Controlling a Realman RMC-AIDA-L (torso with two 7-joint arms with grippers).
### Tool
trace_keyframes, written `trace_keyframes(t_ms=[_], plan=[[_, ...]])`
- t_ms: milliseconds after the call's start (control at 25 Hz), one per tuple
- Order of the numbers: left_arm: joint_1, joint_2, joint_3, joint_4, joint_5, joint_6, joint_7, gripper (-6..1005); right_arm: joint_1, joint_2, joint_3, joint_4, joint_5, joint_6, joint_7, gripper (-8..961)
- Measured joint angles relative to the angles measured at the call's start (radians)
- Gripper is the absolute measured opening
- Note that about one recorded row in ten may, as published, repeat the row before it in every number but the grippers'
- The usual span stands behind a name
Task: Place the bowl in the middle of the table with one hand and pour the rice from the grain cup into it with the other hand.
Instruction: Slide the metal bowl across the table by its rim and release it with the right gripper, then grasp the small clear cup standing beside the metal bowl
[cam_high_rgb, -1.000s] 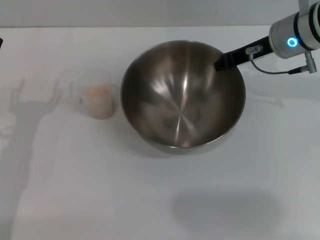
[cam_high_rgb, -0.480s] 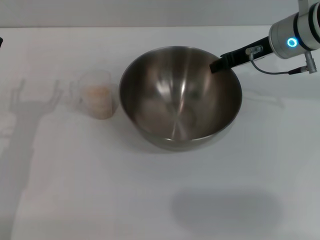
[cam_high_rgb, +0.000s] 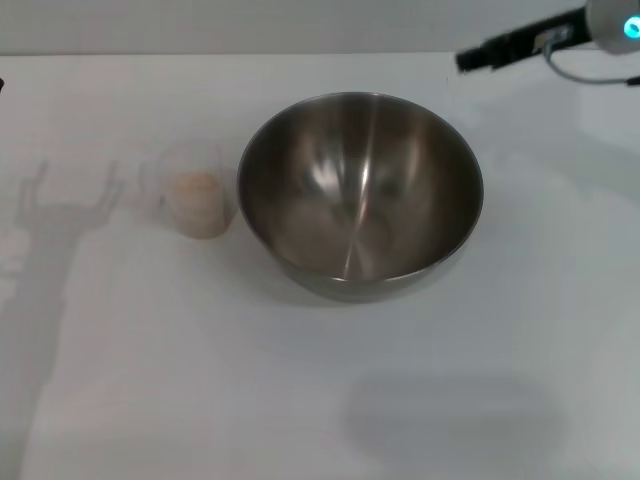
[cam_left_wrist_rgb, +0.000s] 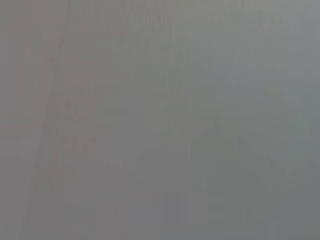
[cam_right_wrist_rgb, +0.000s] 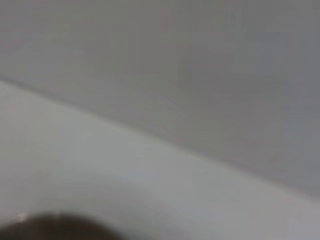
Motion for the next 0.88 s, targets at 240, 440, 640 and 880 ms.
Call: trace_keyframes(t_ms=[240,440,640,880], plan=[[0.001,0.000,0.000,0.000,0.000,0.001,0.001,864,-0.166,0.010,-0.156,0.216,0.003,-0.268,-0.011,506],[0.002,0.001,0.000,0.000,0.000,0.001,0.005,863,-0.336,0.010,-0.396,0.254,-0.016,-0.771,-0.015,505],[0.002,-0.001,0.003,0.000,0.000,0.001,0.008,863,-0.431,0.010,-0.569,0.105,-0.013,-1.348,0.000,505],[0.009,-0.001,0.062,0.003,0.000,-0.006,0.024,863,-0.400,0.011,-0.737,-0.338,-0.013,-2.113,0.172,505]])
